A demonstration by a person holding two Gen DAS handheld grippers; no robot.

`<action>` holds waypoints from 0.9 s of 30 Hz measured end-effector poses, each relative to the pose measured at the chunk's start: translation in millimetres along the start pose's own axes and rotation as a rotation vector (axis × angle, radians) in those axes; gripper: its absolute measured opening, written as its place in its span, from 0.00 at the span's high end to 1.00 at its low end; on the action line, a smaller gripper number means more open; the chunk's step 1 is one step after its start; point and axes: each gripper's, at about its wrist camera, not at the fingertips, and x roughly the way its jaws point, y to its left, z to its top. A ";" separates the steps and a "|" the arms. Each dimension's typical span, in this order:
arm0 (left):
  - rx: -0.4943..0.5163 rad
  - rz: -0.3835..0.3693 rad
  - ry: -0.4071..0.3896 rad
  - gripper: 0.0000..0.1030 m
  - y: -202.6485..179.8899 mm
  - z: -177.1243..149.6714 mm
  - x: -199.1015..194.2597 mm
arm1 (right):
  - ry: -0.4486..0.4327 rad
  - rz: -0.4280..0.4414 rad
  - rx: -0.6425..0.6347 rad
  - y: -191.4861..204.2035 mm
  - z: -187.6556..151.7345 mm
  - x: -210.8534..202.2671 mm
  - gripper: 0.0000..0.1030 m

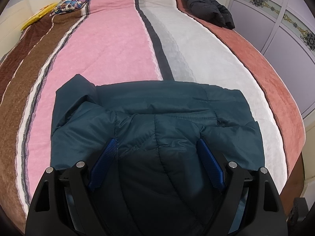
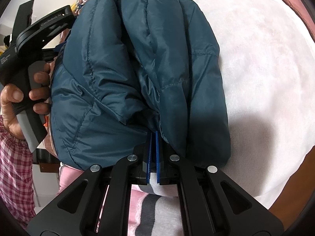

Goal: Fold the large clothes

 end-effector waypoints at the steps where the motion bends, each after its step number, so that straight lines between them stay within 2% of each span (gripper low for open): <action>1: -0.006 0.000 -0.001 0.21 0.3 0.4 -2.6 | -0.001 -0.001 0.001 0.6 0.6 0.4 0.99; 10: 0.016 0.024 -0.047 0.21 -2.2 -9.8 -35.9 | -0.009 -0.017 -0.007 -0.9 1.5 1.7 0.99; 19: 0.027 0.029 -0.089 0.21 3.9 -31.9 -71.8 | -0.021 -0.056 -0.024 18.2 -3.9 6.8 0.99; 27: 0.039 0.010 -0.117 0.21 20.0 -66.3 -105.9 | -0.024 -0.087 -0.027 34.9 -7.0 13.7 0.99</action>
